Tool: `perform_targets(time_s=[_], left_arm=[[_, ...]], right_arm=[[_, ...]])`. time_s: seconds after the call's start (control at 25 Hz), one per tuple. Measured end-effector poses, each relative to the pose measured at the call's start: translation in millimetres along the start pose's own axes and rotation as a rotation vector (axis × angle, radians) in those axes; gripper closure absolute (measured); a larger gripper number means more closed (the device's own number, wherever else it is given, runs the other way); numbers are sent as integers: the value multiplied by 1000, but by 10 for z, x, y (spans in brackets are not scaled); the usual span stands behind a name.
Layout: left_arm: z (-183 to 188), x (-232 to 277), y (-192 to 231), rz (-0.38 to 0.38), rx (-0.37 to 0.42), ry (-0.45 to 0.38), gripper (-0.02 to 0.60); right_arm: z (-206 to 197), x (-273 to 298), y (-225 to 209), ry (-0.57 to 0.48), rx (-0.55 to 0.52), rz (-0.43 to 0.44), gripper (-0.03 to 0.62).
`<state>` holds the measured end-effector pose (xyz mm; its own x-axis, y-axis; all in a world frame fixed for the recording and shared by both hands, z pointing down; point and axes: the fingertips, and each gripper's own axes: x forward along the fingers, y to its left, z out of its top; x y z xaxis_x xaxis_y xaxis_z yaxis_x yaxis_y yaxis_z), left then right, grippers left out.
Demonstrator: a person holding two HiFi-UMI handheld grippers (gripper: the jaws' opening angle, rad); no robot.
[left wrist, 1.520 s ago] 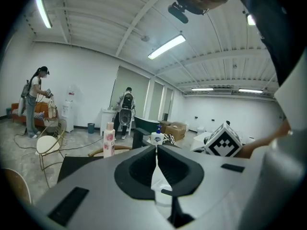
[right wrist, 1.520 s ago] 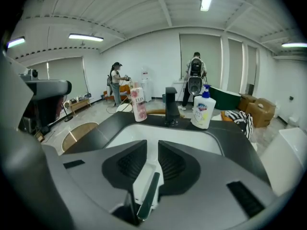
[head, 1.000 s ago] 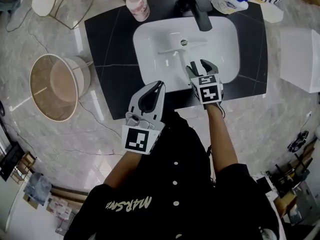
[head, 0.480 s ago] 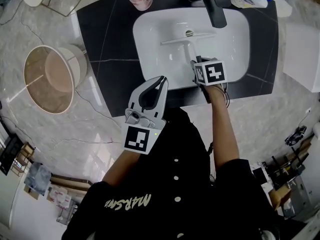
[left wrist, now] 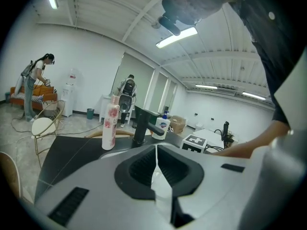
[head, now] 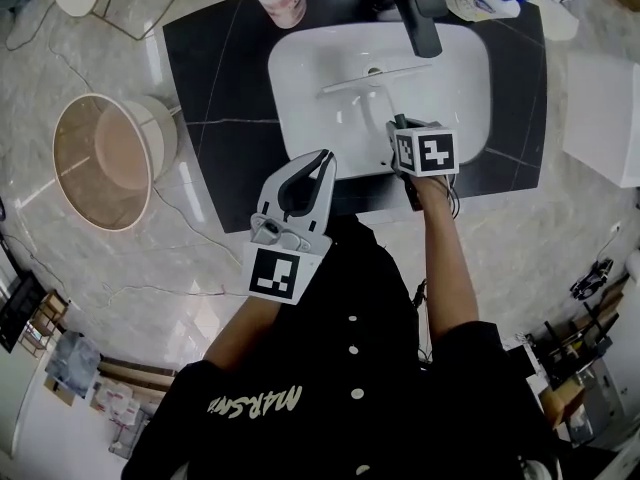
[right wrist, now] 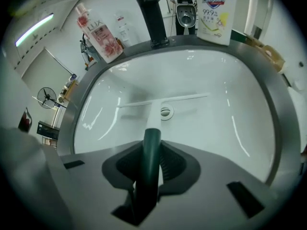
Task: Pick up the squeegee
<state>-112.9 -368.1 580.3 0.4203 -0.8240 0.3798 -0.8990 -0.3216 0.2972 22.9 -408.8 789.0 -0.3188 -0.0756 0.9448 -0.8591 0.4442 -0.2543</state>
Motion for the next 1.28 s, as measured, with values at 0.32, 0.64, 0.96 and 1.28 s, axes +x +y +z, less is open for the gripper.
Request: perform_targets(time_s=[0.32, 0.64, 0.96, 1.28], left_arm=[[313, -132, -163, 62, 45, -46, 563], [800, -342, -456, 73, 122, -173, 563], [1372, -497, -778, 40, 183, -270, 563], [1995, -673, -865, 47, 247, -403, 563]], right_arm=[[136, -704, 75, -174, -38, -20, 525], [72, -1477, 193, -332, -57, -27, 525], [428, -2565, 385, -695, -88, -22, 525], [770, -3737, 779, -1105, -222, -47, 525]])
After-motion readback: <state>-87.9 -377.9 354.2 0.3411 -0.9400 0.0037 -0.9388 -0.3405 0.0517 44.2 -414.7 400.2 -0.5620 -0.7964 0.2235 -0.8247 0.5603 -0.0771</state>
